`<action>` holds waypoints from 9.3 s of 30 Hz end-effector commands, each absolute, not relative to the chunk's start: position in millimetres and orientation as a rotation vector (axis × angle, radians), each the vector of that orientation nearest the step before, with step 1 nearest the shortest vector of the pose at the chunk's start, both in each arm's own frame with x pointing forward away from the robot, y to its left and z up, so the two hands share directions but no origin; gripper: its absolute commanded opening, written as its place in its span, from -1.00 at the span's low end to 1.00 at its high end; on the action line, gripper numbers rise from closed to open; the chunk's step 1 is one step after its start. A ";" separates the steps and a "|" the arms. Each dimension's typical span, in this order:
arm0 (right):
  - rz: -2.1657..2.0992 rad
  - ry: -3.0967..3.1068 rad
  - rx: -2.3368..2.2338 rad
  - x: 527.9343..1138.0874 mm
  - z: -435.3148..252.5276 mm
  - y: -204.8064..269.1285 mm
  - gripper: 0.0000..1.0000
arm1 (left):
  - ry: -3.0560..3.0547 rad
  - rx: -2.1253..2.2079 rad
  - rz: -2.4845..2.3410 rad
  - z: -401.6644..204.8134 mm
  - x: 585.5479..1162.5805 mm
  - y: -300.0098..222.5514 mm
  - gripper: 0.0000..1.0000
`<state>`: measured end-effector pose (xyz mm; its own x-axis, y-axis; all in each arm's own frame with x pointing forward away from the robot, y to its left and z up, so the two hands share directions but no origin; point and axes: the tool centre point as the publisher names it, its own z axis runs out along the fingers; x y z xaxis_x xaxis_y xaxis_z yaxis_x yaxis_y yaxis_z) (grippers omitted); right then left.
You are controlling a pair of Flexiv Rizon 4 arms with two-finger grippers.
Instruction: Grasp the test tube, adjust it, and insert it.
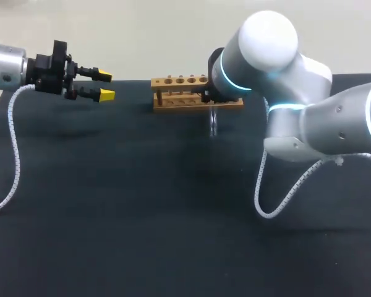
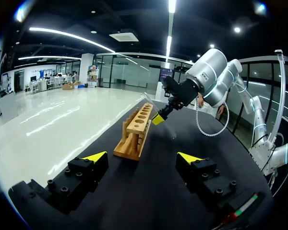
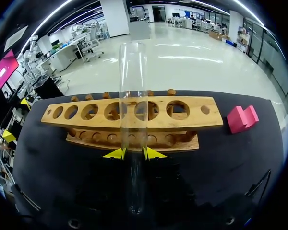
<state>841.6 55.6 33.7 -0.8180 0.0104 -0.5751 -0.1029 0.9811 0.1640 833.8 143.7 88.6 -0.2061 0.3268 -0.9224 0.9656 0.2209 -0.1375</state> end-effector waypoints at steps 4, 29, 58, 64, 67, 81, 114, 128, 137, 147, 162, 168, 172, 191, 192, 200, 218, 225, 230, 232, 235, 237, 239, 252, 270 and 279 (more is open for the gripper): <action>0.246 2.504 -0.033 833.8 34.1 58.1 -1.00 | 1.684 1.221 -0.997 87.7 833.7 144.5 1.00; 0.163 2.333 0.203 784.4 99.1 46.9 -1.00 | 1.684 1.221 -0.997 87.7 833.7 144.5 1.00; 0.156 2.292 0.257 763.3 123.2 37.6 -1.00 | 1.684 1.221 -0.997 87.7 833.7 144.5 1.00; 0.156 2.292 0.257 763.3 123.2 37.6 -1.00 | 1.684 1.221 -0.997 87.7 833.7 144.5 1.00; 0.156 2.292 0.257 763.3 123.2 37.6 -1.00 | 1.684 1.221 -0.997 87.7 833.7 144.5 1.00; 0.156 2.292 0.257 763.3 123.2 37.6 -1.00 | 1.684 1.221 -0.997 87.7 833.7 144.5 1.00; -0.026 2.299 0.064 797.6 99.2 45.3 -1.00 | 1.684 1.221 -0.997 87.7 833.7 144.5 1.00; -0.049 2.313 -0.030 820.1 83.0 51.8 -1.00 | 1.684 1.221 -0.997 87.7 833.7 144.5 1.00; -0.037 2.336 -0.047 831.5 71.8 55.0 -1.00 | 1.684 1.221 -0.997 87.7 833.7 144.5 1.00; -0.029 2.364 -0.050 841.0 61.1 53.5 -1.00 | 1.684 1.221 -0.997 87.7 833.7 144.5 1.00; -0.017 2.398 -0.035 850.8 52.1 49.9 -1.00 | 1.684 1.221 -0.997 87.7 833.7 144.5 1.00; -0.008 2.416 -0.034 850.5 47.8 49.5 -1.00 | 1.684 1.221 -0.997 87.7 833.7 144.5 1.00; -0.001 2.429 -0.033 849.4 44.5 49.2 -1.00 | 1.684 1.221 -0.997 87.7 833.7 144.5 1.00; 0.079 2.502 -0.012 847.9 35.9 46.6 -1.00 | 1.684 1.221 -0.997 87.7 833.7 144.5 1.00; 0.081 2.504 -0.012 847.3 35.3 46.6 -1.00 | 1.684 1.221 -0.997 87.7 833.7 144.5 1.00; 0.095 2.521 -0.010 842.1 31.5 47.2 -1.00 | 1.684 1.221 -0.997 87.7 833.7 144.5 1.00; 0.094 2.423 0.129 810.5 64.7 52.8 -1.00 | 1.684 1.221 -0.997 87.7 833.7 144.5 1.00; 0.089 2.345 0.206 792.5 90.1 56.6 -1.00 | 1.684 1.221 -0.997 87.7 833.7 144.5 1.00; 0.084 2.299 0.231 786.5 106.4 55.3 -1.00 | 1.684 1.221 -0.997 87.7 833.7 144.5 1.00; 0.085 2.285 0.235 785.8 112.4 54.5 -1.00 | 1.684 1.221 -0.997 87.7 833.7 144.5 1.00; 0.088 2.267 0.233 785.2 119.8 54.2 -1.00 | 1.684 1.221 -0.997 87.7 833.7 144.5 1.00; 0.096 2.255 0.233 784.8 123.5 54.3 -1.00 | 1.684 1.221 -0.997 87.7 833.7 144.5 1.00; 0.116 2.247 0.240 784.5 125.4 54.8 -1.00 | 1.684 1.221 -0.997 87.7 833.7 144.5 1.00; 0.143 2.247 0.236 783.0 129.5 56.0 -1.00 | 1.684 1.221 -0.997 87.7 833.7 144.5 1.00; 0.143 2.234 0.240 785.8 131.1 56.5 -1.00 | 1.684 1.221 -0.997 87.7 833.7 144.5 1.00; 0.059 2.012 0.189 818.1 145.4 58.6 -1.00 | 1.684 1.221 -0.997 87.7 833.7 144.5 1.00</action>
<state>812.3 52.8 153.6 -0.4910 0.1602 -0.8563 0.1121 0.9864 0.1203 833.8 143.8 88.6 -0.2061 0.3267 -0.9224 0.9655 0.2209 -0.1375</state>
